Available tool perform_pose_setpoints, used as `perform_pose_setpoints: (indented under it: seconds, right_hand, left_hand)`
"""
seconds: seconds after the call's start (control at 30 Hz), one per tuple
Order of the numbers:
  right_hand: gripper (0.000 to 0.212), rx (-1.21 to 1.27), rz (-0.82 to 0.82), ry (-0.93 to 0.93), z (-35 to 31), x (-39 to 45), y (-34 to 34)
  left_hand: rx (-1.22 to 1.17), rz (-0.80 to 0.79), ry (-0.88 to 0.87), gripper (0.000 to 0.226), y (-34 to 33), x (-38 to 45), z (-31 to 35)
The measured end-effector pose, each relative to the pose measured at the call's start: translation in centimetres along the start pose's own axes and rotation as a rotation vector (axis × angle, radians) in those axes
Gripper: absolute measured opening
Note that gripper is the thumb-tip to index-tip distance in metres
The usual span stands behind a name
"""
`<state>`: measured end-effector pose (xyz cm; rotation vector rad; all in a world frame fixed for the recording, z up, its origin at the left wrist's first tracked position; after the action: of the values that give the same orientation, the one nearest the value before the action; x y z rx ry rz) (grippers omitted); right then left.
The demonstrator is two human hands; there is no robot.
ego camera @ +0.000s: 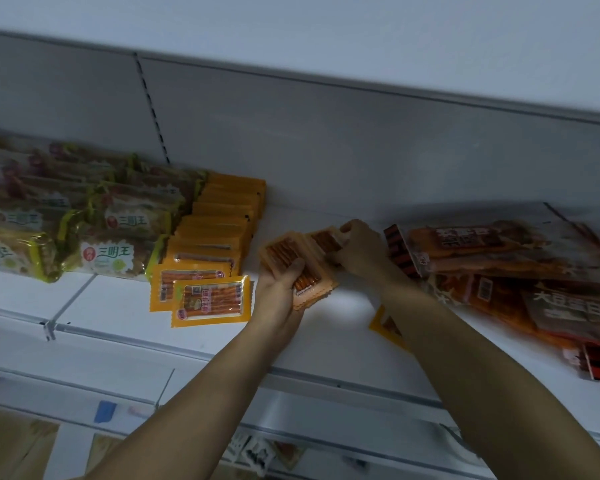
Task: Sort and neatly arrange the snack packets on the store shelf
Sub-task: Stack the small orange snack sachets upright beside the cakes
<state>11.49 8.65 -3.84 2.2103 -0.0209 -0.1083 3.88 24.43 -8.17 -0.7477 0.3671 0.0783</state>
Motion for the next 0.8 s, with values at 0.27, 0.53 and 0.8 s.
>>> perform_pose_setpoints:
  seconds: [0.27, 0.53, 0.8]
  right_hand:
    - [0.044, 0.494, 0.123, -0.071, 2.6, -1.4, 0.6]
    - [0.021, 0.974, 0.399, -0.015, 1.7, -4.9, 3.1]
    - [0.011, 0.737, 0.252, 0.071, -0.7, -8.1, -1.3]
  left_hand:
    - [-0.051, 0.003, 0.041, 0.05, 0.0, 0.1, 0.0]
    - [-0.021, 0.008, 0.02, 0.038, -0.3, 0.0, -0.2]
    - [0.071, -0.107, 0.031, 0.061, -0.7, -1.1, 0.3]
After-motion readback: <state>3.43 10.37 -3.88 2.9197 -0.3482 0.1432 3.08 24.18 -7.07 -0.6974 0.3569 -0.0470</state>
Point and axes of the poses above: each hand's wrist, its own x-axis towards the middle knuckle, its own y-axis out of the back of the hand, z = x × y, the point moved 4 cm from there along x, towards the middle knuckle, and after that the axes turned 4 degrees about y, right-handed, at the moved point
